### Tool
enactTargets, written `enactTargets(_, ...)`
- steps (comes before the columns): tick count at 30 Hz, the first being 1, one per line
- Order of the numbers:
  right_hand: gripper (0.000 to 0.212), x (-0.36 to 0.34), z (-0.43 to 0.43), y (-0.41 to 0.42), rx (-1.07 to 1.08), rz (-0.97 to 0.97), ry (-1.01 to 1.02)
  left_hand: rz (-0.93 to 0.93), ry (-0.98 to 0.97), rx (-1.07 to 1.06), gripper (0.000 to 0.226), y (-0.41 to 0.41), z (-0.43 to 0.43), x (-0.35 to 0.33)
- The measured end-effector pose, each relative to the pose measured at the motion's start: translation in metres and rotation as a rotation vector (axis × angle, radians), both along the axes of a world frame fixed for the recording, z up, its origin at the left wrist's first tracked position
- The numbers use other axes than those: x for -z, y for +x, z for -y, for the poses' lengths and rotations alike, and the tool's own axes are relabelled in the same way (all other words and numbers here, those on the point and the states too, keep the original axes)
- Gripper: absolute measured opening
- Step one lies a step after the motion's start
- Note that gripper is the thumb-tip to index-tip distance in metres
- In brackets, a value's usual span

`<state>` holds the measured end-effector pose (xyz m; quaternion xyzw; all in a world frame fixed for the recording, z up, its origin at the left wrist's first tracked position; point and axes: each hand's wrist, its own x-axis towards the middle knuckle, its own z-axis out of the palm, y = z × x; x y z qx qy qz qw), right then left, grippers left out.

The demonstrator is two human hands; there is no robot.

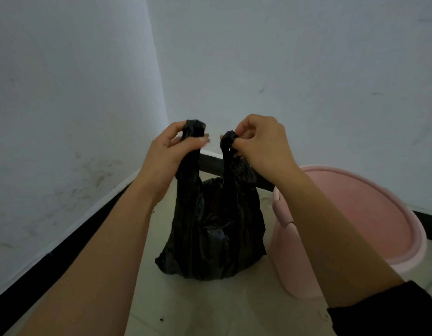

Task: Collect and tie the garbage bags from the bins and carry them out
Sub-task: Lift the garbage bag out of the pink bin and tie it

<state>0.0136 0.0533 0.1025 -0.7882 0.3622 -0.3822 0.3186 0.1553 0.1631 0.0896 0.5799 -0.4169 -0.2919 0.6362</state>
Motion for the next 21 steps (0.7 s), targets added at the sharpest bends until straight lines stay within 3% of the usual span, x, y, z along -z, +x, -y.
enactTargets(3, 0.010, -0.005, -0.002, -0.001, -0.024, -0.036, -0.037, 0.133, 0.140, 0.100, 0.079, -0.005, 0.003, 0.010)
enactTargets(7, 0.012, -0.012, -0.006, -0.001, -0.069, -0.040, 0.009, 0.309, 0.273, 0.049, 0.091, -0.018, 0.009, 0.021)
enactTargets(10, 0.015, -0.015, -0.008, 0.000, -0.134, 0.027, 0.115, 0.428, 0.337, 0.016, 0.080, -0.030, 0.013, 0.028)
enactTargets(16, 0.007, -0.017, -0.010, -0.006, -0.339, 0.052, 0.286, 0.429, 0.347, -0.004, 0.045, -0.031, 0.015, 0.029)
enactTargets(19, 0.016, -0.007, 0.002, -0.008, -0.193, 0.130, 0.346, 0.374, 0.321, -0.010, 0.027, -0.031, 0.014, 0.030)
enactTargets(21, 0.035, 0.004, 0.007, -0.008, -0.025, 0.011, 0.296, 0.326, 0.303, -0.013, 0.015, -0.029, 0.015, 0.033)
